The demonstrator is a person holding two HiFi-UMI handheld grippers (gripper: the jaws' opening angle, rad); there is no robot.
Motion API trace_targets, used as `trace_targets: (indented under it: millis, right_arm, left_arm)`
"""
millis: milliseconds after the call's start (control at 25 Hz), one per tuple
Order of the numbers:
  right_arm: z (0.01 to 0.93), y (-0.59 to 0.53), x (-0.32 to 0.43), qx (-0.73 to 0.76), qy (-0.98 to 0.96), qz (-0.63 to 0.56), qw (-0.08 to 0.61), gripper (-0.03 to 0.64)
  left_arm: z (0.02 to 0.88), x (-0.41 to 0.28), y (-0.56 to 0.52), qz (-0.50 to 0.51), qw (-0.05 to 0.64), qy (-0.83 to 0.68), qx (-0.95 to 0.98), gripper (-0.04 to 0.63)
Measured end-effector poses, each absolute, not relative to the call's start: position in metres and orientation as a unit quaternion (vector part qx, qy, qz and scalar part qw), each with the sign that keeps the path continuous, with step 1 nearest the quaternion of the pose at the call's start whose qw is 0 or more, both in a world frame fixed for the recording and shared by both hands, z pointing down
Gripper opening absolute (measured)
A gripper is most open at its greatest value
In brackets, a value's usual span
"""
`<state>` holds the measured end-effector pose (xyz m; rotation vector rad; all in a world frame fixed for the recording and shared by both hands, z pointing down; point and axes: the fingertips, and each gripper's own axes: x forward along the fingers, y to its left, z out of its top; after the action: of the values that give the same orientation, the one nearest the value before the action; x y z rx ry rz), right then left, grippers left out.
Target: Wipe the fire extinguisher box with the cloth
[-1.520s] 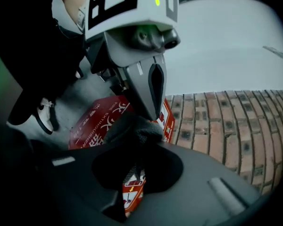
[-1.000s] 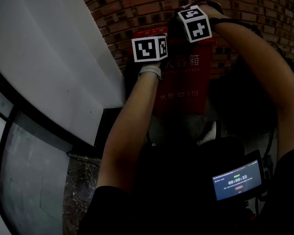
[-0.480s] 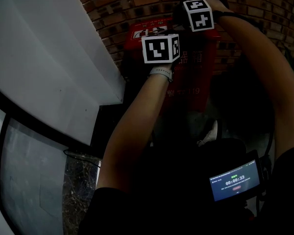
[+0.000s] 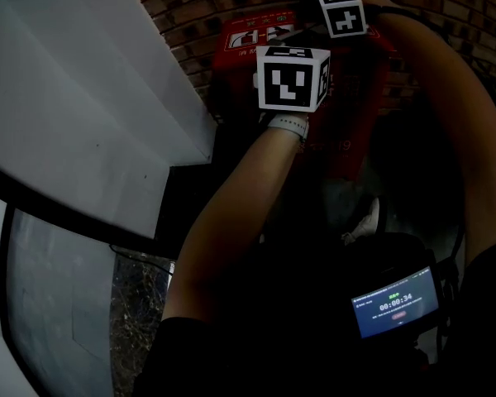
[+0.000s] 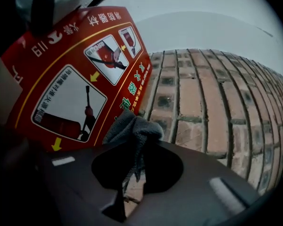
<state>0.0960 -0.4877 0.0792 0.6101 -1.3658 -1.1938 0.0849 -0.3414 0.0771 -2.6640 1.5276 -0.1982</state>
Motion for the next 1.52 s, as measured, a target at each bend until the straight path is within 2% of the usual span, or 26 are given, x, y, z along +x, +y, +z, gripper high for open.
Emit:
trace_targets:
  millis: [440,960,1520]
  right_arm:
    - [0.094,-0.483,0.097,0.234,-0.591,-0.492,0.595,0.031]
    - [0.102,-0.405,0.081,0.192,-0.617,-0.512,0.566,0.029]
    - [0.102,-0.345,0.091,0.174,-0.616,-0.502,0.582,0.031]
  left_arm:
    - [0.076,0.084,-0.342,-0.055,0.031,0.493,-0.868,0.003]
    - [0.080,0.088,-0.331,-0.073,0.058,0.504,-0.859,0.003]
    - [0.080,0.081,-0.315,-0.071,0.036,0.508,-0.858,0.003]
